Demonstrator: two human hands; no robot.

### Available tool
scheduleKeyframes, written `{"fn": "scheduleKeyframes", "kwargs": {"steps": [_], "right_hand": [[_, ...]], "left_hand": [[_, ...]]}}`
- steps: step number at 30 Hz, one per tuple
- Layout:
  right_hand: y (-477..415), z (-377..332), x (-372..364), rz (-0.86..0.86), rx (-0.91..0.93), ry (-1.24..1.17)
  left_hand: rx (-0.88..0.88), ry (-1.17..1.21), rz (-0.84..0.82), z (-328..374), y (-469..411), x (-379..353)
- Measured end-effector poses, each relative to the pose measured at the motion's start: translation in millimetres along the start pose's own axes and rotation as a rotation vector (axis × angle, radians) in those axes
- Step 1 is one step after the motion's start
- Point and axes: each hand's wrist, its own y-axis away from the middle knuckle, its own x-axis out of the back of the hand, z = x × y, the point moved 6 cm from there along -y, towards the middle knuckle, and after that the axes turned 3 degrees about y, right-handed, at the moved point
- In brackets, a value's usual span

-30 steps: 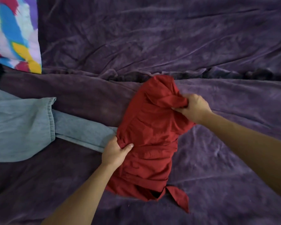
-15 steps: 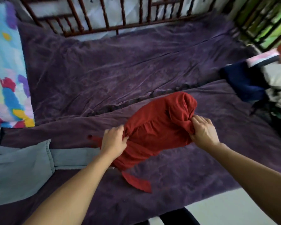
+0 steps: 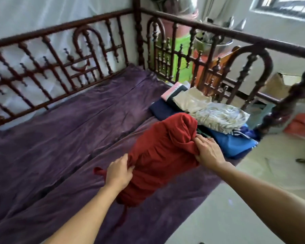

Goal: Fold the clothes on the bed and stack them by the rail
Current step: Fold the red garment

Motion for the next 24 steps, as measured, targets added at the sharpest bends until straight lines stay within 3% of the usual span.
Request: {"fn": "scheduleKeyframes", "kwargs": {"steps": [10, 17, 24], "right_hand": [[12, 217, 50, -0.045, -0.275, 0.019], [-33, 282, 55, 0.115, -0.427, -0.170], [-135, 320, 27, 0.244, -0.708, -0.506]], "left_hand": [[-0.062, 0.100, -0.096, 197, -92, -69], [-0.159, -0.039, -0.227, 261, -225, -58], [-0.307, -0.188, -0.273, 318, -415, -24]]}}
